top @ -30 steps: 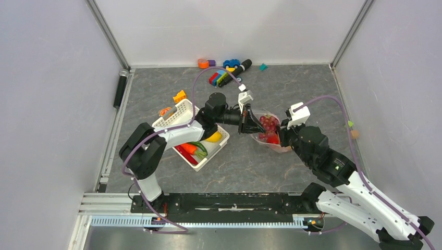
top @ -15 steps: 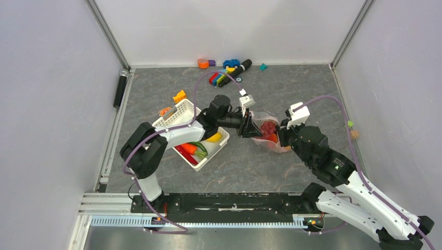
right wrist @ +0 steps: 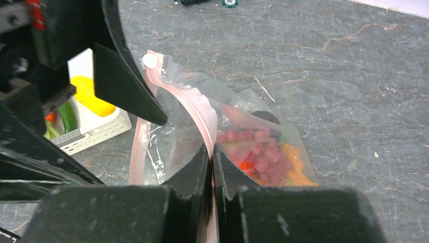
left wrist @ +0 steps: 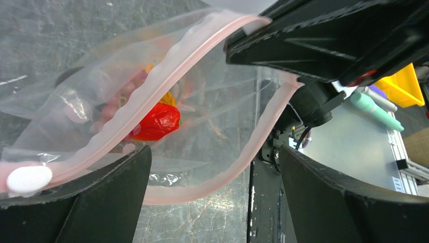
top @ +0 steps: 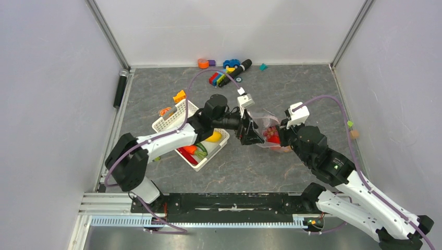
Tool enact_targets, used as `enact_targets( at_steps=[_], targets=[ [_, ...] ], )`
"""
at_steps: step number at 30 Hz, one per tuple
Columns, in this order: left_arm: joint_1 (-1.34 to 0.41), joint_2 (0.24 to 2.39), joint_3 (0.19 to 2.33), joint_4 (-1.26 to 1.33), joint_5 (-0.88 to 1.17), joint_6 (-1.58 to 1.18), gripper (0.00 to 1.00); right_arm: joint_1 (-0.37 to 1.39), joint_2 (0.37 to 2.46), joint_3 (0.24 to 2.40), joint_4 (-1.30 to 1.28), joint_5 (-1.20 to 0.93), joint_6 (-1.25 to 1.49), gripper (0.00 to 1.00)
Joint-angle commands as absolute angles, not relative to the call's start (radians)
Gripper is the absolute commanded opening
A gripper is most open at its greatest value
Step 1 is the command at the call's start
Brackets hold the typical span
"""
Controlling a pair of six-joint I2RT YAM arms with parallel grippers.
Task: Place the food in the zip-top bag and seal the zipper
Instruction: Place the fake fruit in the zipper food storage bag, then pick up the fake fruit from the bin.
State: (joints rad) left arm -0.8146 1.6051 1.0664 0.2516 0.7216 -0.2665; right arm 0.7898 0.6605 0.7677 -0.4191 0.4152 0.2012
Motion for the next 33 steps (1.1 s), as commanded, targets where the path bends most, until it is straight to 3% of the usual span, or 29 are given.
enact_targets(
  at_steps=[1, 11, 18, 26, 33],
  targets=[
    [-0.815, 1.5, 1.064, 0.192, 0.625, -0.264, 1.0, 0.792, 0.657, 0.767, -0.377, 0.427, 0.2, 0.1],
    [-0.814, 1.312, 0.975, -0.099, 0.074, -0.342, 1.0, 0.792, 0.653, 0.765, -0.383, 0.438, 0.2, 0.1],
    [-0.805, 1.202, 0.908, -0.273, -0.357, -0.624, 1.0, 0.792, 0.662, 0.762, -0.382, 0.44, 0.201, 0.1],
    [-0.782, 1.123, 0.856, -0.428, -0.542, -0.917, 1.0, 0.792, 0.674, 0.762, -0.381, 0.445, 0.203, 0.1],
    [-0.679, 1.083, 0.783, -0.457, -0.493, -1.108, 1.0, 0.792, 0.677, 0.761, -0.381, 0.448, 0.201, 0.1]
  ],
)
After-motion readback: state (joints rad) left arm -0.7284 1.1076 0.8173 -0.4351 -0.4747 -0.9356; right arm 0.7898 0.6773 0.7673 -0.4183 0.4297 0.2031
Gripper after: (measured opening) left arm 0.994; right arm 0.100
